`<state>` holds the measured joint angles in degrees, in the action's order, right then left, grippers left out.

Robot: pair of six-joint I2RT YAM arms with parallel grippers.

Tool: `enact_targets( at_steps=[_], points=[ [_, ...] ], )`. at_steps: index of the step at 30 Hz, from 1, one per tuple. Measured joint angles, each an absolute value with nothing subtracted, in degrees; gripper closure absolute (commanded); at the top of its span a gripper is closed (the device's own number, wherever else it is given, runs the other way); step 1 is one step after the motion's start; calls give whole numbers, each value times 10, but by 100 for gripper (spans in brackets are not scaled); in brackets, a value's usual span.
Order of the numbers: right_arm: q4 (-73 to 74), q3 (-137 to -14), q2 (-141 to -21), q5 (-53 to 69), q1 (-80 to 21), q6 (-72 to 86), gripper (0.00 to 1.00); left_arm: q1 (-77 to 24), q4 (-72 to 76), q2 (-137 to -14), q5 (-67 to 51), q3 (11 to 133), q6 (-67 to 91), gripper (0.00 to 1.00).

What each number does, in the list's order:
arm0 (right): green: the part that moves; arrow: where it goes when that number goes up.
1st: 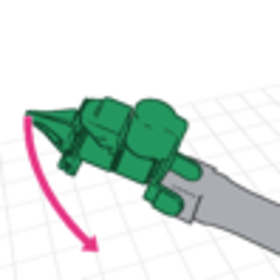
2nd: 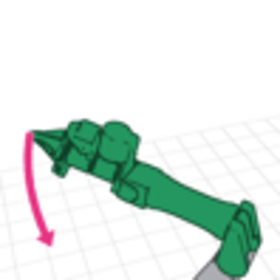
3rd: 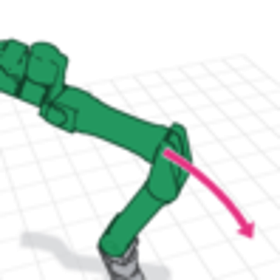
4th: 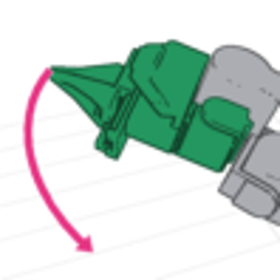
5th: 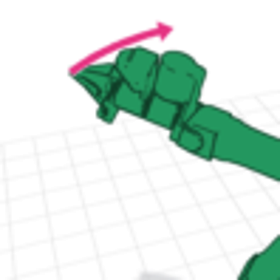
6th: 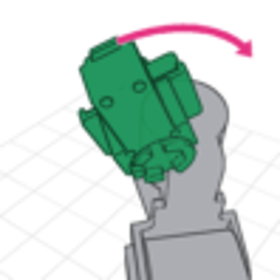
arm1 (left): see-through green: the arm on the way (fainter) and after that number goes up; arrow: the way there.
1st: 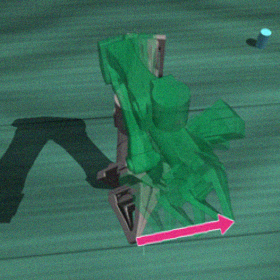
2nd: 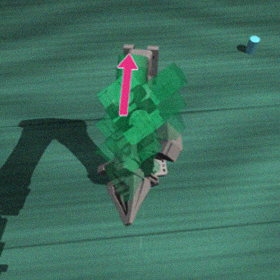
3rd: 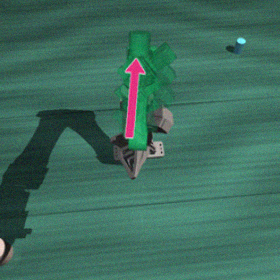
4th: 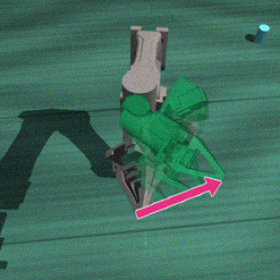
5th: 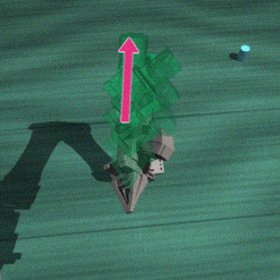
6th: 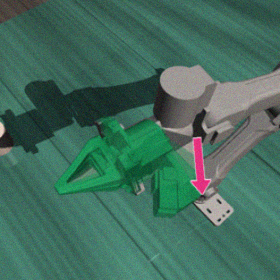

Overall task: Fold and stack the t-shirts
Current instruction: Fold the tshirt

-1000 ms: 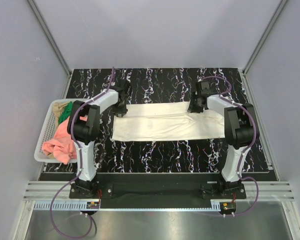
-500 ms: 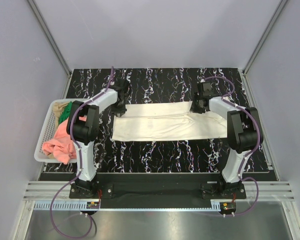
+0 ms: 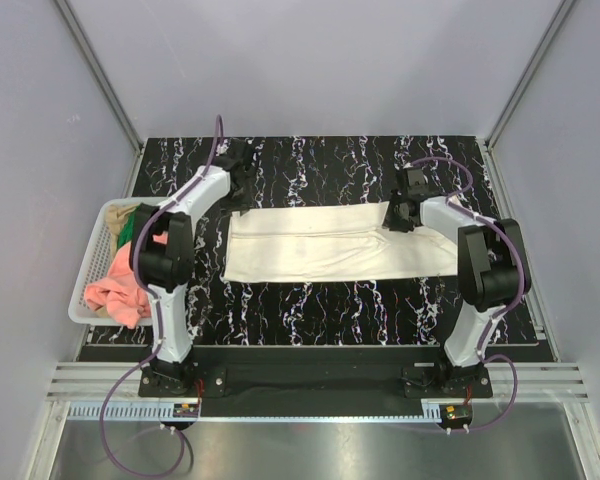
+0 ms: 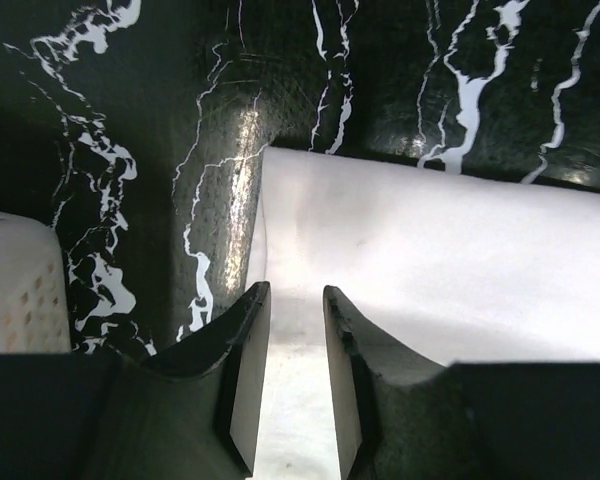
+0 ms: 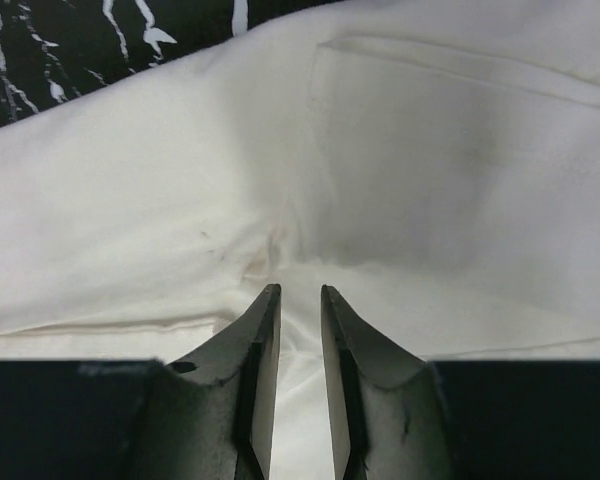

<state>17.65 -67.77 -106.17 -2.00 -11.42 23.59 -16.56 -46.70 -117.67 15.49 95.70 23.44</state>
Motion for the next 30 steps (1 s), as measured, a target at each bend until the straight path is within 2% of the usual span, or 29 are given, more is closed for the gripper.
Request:
enact_targets(
  at_steps=[2, 7, 16, 23, 25, 30],
  points=[
    [195, -681, -1042, -19, -114, 229, 66, -168, -471, -1158, 150, 958, 230, 66],
    [234, -740, -1017, 11, -95, 201, 65, -188, -466, -1070, 86, 940, 218, 65],
    [303, -806, -1040, 78, 83, 168, 59, -250, -402, -885, -47, 784, 203, 64],
    [329, -846, -1095, 112, 76, 123, 50, -255, -387, -871, -88, 736, 199, 64],
    [329, -843, -1101, 110, 73, 109, 45, -258, -382, -871, -92, 736, 199, 63],
    [328, -842, -1103, 90, 77, 77, 41, -268, -375, -866, -92, 735, 195, 63]
  ],
)
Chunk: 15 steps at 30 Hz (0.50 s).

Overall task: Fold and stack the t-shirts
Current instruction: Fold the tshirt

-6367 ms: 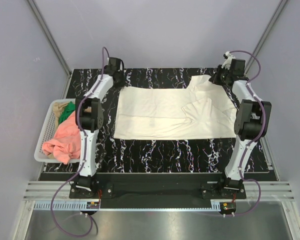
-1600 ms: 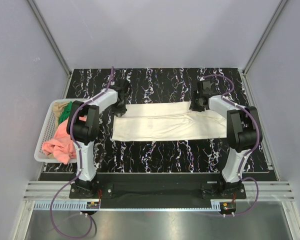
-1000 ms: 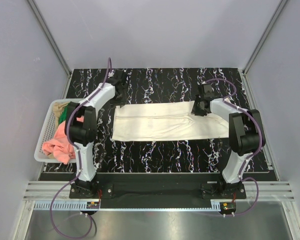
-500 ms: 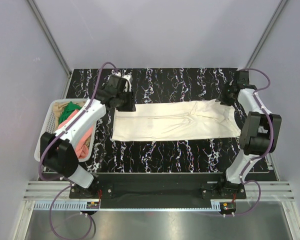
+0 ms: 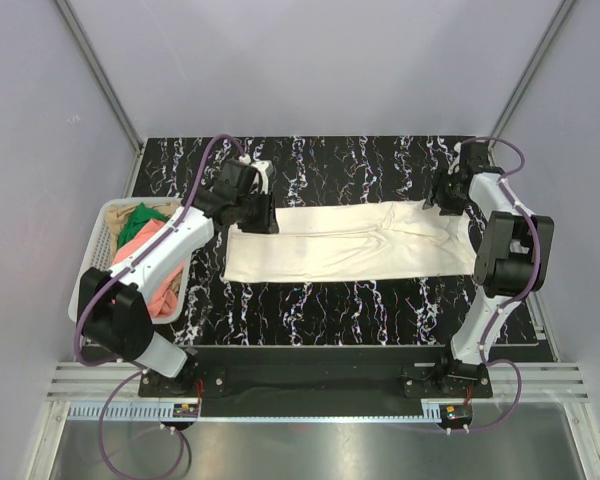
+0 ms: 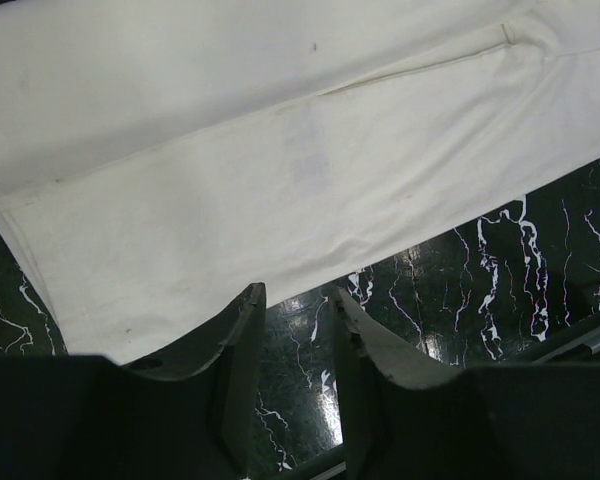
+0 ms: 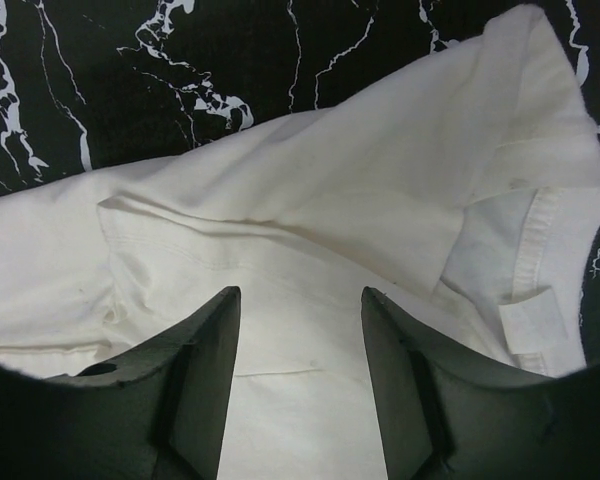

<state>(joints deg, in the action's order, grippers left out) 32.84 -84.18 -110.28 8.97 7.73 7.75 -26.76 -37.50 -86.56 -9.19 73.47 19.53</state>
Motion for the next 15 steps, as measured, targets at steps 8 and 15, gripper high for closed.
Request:
enact_targets(
  at_steps=[8, 15],
  points=[
    [347, -843, -1130, 131, 94, 56, 37, -270, -373, -850, -88, 735, 194, 63],
    [356, -834, -1129, 173, 94, 56, 39, -270, -371, -836, -88, 735, 195, 63]
  ],
)
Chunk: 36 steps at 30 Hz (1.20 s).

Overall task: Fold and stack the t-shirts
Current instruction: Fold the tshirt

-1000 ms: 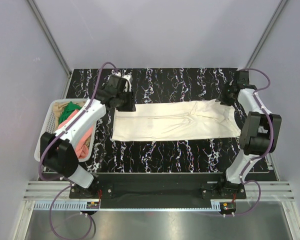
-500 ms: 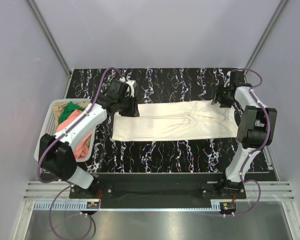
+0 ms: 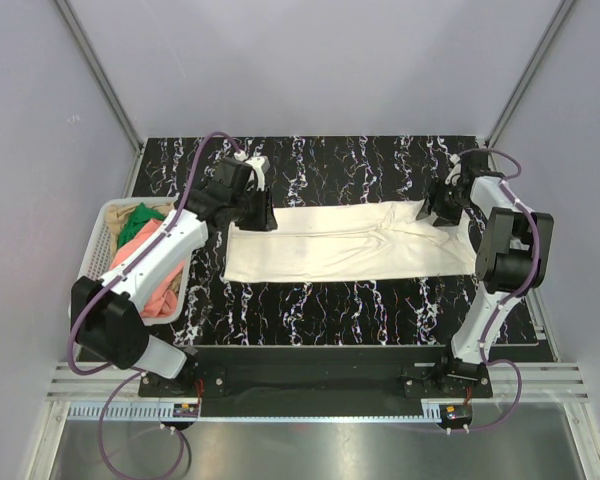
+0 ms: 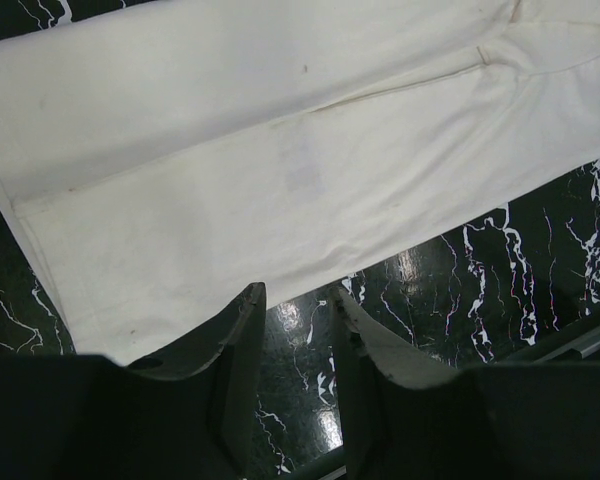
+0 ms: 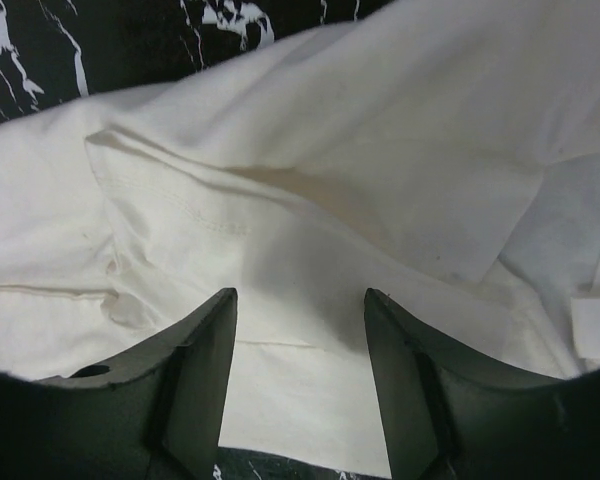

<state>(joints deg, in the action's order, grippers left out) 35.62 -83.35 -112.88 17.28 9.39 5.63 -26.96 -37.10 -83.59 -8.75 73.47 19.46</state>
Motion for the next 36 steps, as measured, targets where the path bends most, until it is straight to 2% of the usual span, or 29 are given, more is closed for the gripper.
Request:
enact_targets(
  at_steps=[15, 21, 26, 36],
  points=[
    [355, -681, -956, 206, 84, 102, 45, -270, -370, -812, -88, 735, 195, 63],
    [350, -652, -940, 186, 78, 121, 37, -270, -367, -809, -88, 735, 195, 63],
    [333, -721, -978, 167, 78, 126, 28, -270, -367, -809, -88, 735, 195, 63],
    [308, -844, -1133, 211, 78, 44, 33, -270, -364, -809, -84, 735, 195, 63]
  ],
)
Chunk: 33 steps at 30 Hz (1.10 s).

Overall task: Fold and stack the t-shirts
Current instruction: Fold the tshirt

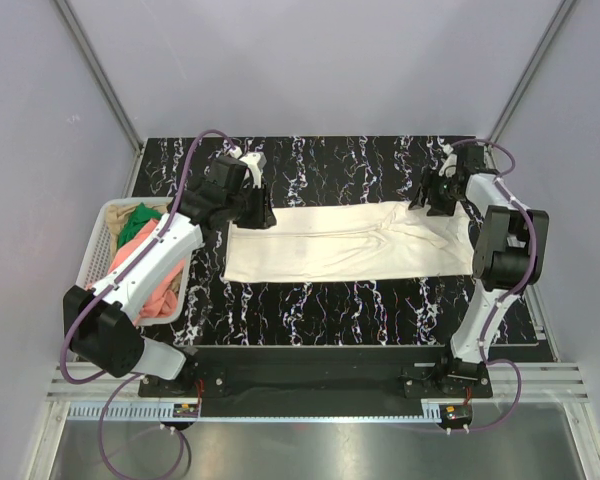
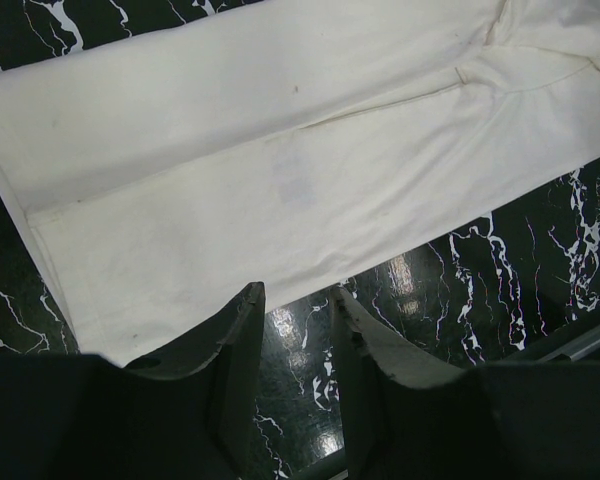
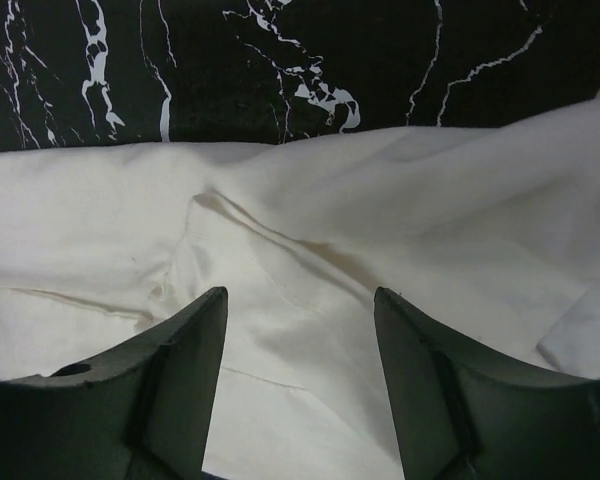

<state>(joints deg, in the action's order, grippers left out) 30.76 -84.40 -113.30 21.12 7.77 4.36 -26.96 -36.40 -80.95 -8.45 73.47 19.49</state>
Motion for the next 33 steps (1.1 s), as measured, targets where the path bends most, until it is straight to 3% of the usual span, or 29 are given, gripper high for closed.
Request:
enact_targets(
  at_steps=[11, 33],
  points=[
    [327, -898, -1220, 281, 78, -34, 40, -270, -363, -815, -85, 735, 195, 62],
    [336, -834, -1129, 280, 60, -12, 54, -270, -363, -820, -95, 735, 195, 62]
  ],
)
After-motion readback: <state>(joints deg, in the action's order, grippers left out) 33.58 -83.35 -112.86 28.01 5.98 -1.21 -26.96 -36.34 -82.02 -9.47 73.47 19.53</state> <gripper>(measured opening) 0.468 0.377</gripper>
